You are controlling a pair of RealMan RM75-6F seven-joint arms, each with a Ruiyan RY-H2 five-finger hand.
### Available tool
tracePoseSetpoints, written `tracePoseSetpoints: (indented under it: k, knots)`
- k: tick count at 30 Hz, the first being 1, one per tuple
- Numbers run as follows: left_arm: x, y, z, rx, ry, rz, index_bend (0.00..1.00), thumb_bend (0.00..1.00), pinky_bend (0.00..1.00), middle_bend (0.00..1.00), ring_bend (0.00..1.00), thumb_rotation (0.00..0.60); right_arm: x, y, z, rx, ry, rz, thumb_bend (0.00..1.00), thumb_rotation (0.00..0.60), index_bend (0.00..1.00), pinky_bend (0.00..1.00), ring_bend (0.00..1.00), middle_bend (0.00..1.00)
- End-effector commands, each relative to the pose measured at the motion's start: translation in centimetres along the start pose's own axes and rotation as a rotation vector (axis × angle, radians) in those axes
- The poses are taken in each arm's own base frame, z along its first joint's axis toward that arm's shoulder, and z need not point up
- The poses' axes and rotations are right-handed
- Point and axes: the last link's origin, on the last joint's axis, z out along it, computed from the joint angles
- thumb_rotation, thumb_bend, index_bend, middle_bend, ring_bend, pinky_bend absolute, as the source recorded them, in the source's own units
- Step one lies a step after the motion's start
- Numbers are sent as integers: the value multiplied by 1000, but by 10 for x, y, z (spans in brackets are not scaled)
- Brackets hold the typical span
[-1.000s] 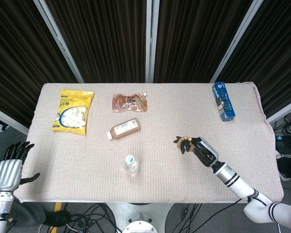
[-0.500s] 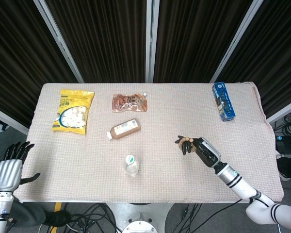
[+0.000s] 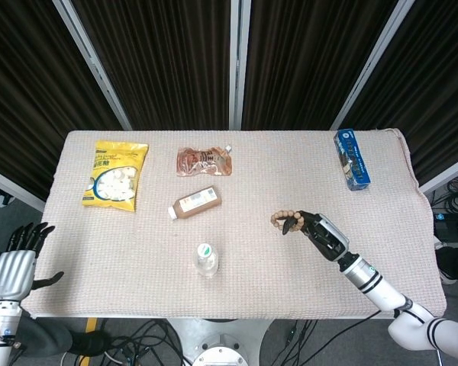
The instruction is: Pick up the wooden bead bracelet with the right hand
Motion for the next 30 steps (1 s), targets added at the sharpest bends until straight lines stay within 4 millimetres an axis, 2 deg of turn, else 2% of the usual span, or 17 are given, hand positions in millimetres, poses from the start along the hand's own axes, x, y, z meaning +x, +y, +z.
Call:
tracePoseSetpoints:
  k: [1,2,4,8,13,14,18,20,23,25,30]
  knots:
    - [0,0,0,-1,0,1,149,0,0,80,0,600,1,-2,0,6,-9,1,1000,487,361,0,152,434]
    - [0,0,0,-1,0,1,149,0,0,80,0,600,1,-3,0,7,-10,4,1000,509,337,0,144,426]
    - [0,0,0,-2,0,2,149,0,0,80,0,600,2,-4,0,13,-4,5,1000,512,300,0,130,410]
    - [0,1,1,-2,-1,4,149,0,0,81,0,600,5,-5,2,14,12,-2,1000,481,206,0,102,377]
    - [0,1,2,-4,-7,4,149,0,0,80,0,600,9,-6,4,-1,22,-10,983,437,186,0,99,375]
    - [0,1,2,-3,-7,4,149,0,0,80,0,600,10,-6,4,-3,25,-7,946,428,185,0,99,374]
    - [0,1,1,-5,-10,4,149,0,0,80,0,600,18,-3,1,-15,56,-28,653,408,183,0,96,373]
    - [0,1,1,-6,-11,3,149,0,0,80,0,600,24,-1,-1,-29,84,-69,547,404,183,0,92,372]
    - [0,2,1,-7,-12,4,149,0,0,81,0,600,34,5,-2,-95,126,-231,445,404,183,0,90,370]
    - [0,3,2,-10,-11,5,149,0,0,81,0,600,40,10,0,-168,139,-401,393,400,178,0,76,354]
    - [1,4,1,-10,-12,7,149,0,0,80,0,600,45,16,15,-282,181,-806,298,393,169,0,46,311]
